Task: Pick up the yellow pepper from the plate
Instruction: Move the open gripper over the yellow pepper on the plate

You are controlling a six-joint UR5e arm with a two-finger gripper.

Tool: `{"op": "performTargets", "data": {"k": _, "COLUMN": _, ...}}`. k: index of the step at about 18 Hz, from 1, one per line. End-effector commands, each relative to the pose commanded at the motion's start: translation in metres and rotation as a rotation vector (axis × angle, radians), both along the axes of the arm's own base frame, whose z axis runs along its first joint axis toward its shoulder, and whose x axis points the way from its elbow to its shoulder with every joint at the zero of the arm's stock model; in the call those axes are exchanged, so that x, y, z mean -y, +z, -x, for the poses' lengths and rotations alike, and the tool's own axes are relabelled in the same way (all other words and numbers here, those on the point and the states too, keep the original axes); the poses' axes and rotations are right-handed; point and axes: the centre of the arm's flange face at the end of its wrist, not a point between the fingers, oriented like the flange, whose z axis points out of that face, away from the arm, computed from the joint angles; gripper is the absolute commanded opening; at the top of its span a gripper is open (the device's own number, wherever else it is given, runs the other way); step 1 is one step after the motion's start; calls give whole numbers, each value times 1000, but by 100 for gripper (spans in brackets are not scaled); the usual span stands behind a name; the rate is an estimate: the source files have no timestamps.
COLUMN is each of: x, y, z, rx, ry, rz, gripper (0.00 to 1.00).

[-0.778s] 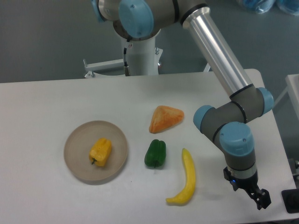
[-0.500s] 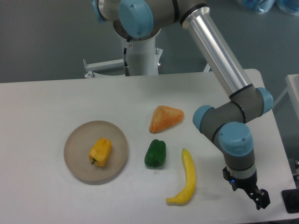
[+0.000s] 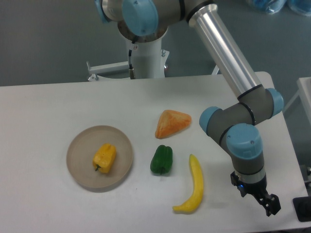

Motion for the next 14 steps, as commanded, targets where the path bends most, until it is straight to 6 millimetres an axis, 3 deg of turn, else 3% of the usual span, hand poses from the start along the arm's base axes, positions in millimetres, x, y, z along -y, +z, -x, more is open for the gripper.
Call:
{"op": "performTargets", "data": {"k": 7, "x": 34, "y": 49, "z": -35, "rx": 64, "ry": 71, "rz": -67, "gripper": 100}}
{"op": "performTargets", "data": {"k": 14, "x": 64, "y": 85, "z": -102, "rx": 171, "ry": 208, "rz": -144, "gripper": 100}}
